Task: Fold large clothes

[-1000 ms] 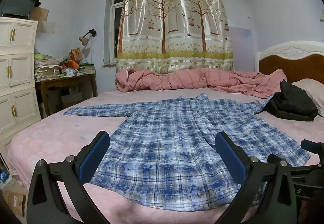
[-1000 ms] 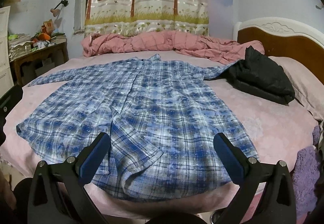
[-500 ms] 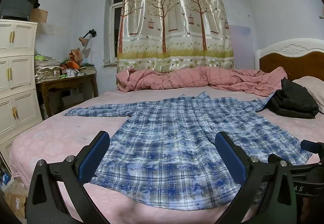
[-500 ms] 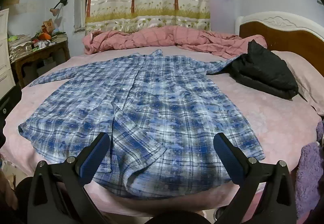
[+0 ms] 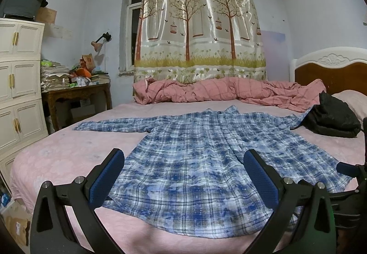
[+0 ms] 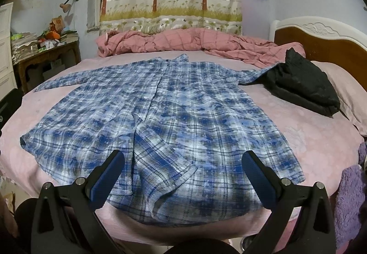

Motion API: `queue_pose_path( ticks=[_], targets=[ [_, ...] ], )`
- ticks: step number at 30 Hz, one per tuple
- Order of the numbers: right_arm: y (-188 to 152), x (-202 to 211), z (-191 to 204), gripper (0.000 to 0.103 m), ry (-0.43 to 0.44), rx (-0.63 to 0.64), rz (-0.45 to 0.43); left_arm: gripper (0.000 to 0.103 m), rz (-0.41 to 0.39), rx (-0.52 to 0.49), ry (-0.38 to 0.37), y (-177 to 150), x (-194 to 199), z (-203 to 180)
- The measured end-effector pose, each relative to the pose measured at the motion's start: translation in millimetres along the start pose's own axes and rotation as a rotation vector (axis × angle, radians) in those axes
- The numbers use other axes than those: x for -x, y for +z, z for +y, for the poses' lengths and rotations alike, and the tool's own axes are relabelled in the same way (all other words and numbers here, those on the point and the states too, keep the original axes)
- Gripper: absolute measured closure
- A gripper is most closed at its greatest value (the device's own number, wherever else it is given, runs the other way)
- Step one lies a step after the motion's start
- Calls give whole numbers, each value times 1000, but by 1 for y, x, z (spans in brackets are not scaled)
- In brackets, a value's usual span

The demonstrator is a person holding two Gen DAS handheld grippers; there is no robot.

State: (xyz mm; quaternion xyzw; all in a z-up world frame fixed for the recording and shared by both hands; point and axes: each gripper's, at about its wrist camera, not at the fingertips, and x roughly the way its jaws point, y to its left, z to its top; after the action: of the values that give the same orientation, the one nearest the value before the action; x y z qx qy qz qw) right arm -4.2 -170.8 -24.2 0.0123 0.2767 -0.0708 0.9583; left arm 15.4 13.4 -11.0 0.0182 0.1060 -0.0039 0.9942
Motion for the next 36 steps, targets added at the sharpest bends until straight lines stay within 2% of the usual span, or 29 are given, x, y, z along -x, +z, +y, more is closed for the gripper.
queue_pose_path(
  ticks=[7,10,22,31,36],
  targets=[
    [1,-1,1,0,-11,6,6,0,10,26,21,-2,1,11],
    [2,0,2,0,-19,3,-9,0,6,27,-1,-2,3,12],
    [3,-1,4,0,-16,15,-1,0,-2,24,5,0,7,15],
    [5,5,5,0,-6,11,-27,0,-24,10,-14,1,10,12],
    [4,4,5,0,-2,8,-26,0,-24,-3,9,1,11,9]
  ],
)
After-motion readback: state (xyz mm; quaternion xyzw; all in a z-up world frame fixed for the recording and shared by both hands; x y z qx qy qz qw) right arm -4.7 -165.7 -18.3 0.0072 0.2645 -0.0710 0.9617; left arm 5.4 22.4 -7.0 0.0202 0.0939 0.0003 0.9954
